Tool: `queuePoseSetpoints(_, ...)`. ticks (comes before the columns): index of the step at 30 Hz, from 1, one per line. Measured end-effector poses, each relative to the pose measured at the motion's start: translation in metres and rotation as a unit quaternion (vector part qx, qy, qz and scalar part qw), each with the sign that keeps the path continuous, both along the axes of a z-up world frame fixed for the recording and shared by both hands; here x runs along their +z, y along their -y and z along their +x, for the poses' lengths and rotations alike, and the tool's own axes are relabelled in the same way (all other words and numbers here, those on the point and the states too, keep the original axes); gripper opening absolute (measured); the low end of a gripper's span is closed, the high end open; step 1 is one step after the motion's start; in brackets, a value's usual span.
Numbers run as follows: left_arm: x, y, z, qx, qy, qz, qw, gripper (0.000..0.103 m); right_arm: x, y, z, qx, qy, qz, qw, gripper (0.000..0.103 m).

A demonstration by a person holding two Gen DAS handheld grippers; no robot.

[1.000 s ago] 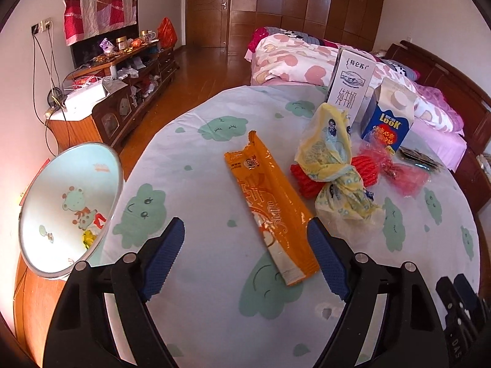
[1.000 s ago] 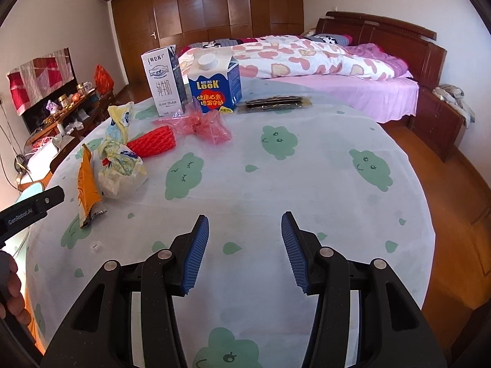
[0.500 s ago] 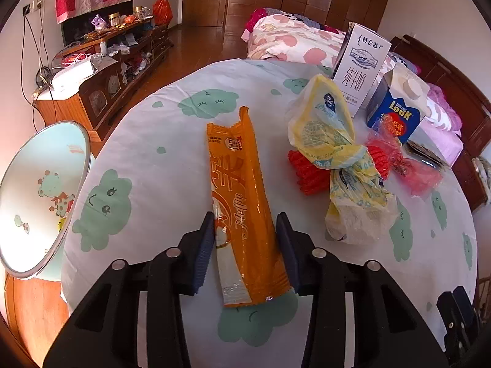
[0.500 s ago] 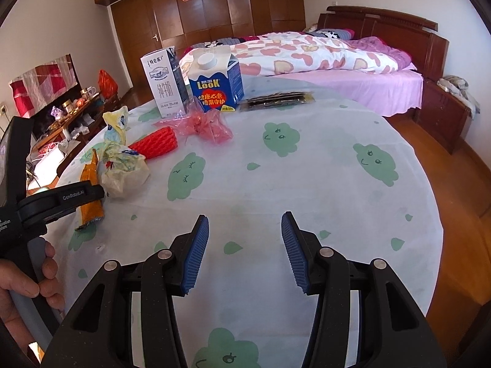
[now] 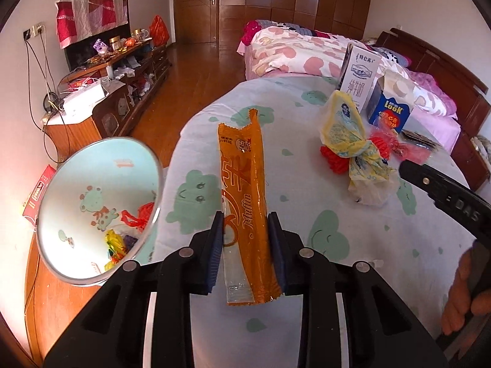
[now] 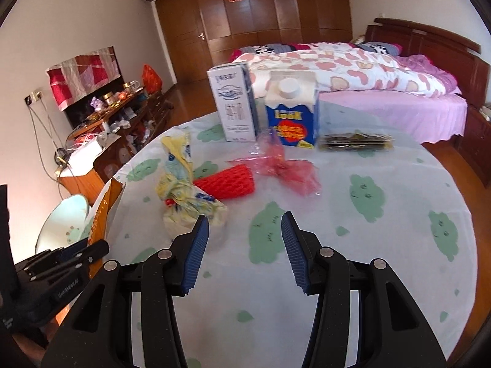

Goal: Collect trash
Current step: 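Grasp the orange snack wrapper with the left gripper while the right grasps the yellow-blue bag, then carry the orange wrapper and yellow-blue bag over the teal bin with both grippers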

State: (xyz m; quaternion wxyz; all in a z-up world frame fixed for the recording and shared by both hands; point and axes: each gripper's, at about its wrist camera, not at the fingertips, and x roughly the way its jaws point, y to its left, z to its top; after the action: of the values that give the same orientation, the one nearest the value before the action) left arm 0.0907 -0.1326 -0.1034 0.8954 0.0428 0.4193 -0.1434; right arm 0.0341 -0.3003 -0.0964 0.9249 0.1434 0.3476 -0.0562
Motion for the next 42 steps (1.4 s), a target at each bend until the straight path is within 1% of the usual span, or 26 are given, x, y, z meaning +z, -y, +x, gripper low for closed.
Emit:
queuePoseSetpoints(3,0.008,-0.016,-0.004,0.010,0.008,-0.001,0.9999,0.029,-0.007,-0.006,0.025,0.020,-0.011,0.003,1.000,0.050)
queuePoseSetpoints(5,0.011,-0.023,-0.006,0.015,0.015,-0.001,0.9998,0.029,-0.015,-0.008,0.038,0.028,-0.025,0.016,0.999,0.054)
queuePoseSetpoints(8,0.012,-0.033,-0.007,0.021,0.015,-0.007,0.9996,0.029,-0.029,-0.014,0.054,0.047,-0.056,0.035,0.997,0.054)
queuePoseSetpoints(9,0.011,-0.035,-0.006,0.023,0.013,-0.008,0.9996,0.029,-0.029,-0.015,0.053,0.044,-0.050,0.035,0.997,0.050)
queuePoseSetpoints(10,0.011,-0.038,-0.007,0.026,0.011,-0.010,0.9996,0.029,-0.027,-0.018,0.052,0.051,-0.048,0.034,0.997,0.042)
queuePoseSetpoints(13,0.010,-0.044,-0.008,0.027,0.010,-0.015,0.9995,0.029,-0.022,-0.026,0.043,0.057,-0.038,0.016,0.998,0.033)
queuePoseSetpoints(15,0.011,-0.048,-0.010,0.027,0.016,-0.013,0.9994,0.029,-0.018,-0.035,0.031,0.056,-0.024,0.005,0.998,0.031)
queuePoseSetpoints(18,0.013,-0.056,-0.013,0.033,0.024,-0.009,0.9991,0.029,-0.009,-0.047,0.011,0.048,0.002,-0.006,0.999,0.030)
queuePoseSetpoints(20,0.014,-0.062,-0.015,0.037,0.026,-0.009,0.9990,0.029,-0.004,-0.061,-0.003,0.038,0.019,-0.025,0.999,0.030)
queuePoseSetpoints(23,0.014,-0.071,-0.018,0.045,0.028,-0.007,0.9986,0.029,-0.002,-0.079,-0.015,0.026,0.031,-0.047,0.998,0.030)
queuePoseSetpoints(27,0.014,-0.084,-0.022,0.055,0.031,0.001,0.9980,0.029,0.003,-0.087,-0.021,0.023,0.031,-0.051,0.998,0.030)
queuePoseSetpoints(33,0.019,-0.099,-0.029,0.066,0.051,0.020,0.9963,0.029,0.008,-0.101,-0.024,0.032,0.012,-0.058,0.998,0.030)
queuePoseSetpoints(35,0.020,-0.105,-0.030,0.071,0.056,0.026,0.9956,0.029,0.010,-0.107,-0.024,0.036,0.012,-0.064,0.997,0.030)
queuePoseSetpoints(38,0.020,-0.114,-0.031,0.079,0.059,0.029,0.9947,0.029,0.009,-0.117,-0.025,0.044,0.013,-0.077,0.996,0.030)
queuePoseSetpoints(42,0.019,-0.124,-0.031,0.087,0.056,0.027,0.9943,0.029,0.007,-0.132,-0.026,0.055,0.014,-0.082,0.995,0.031)
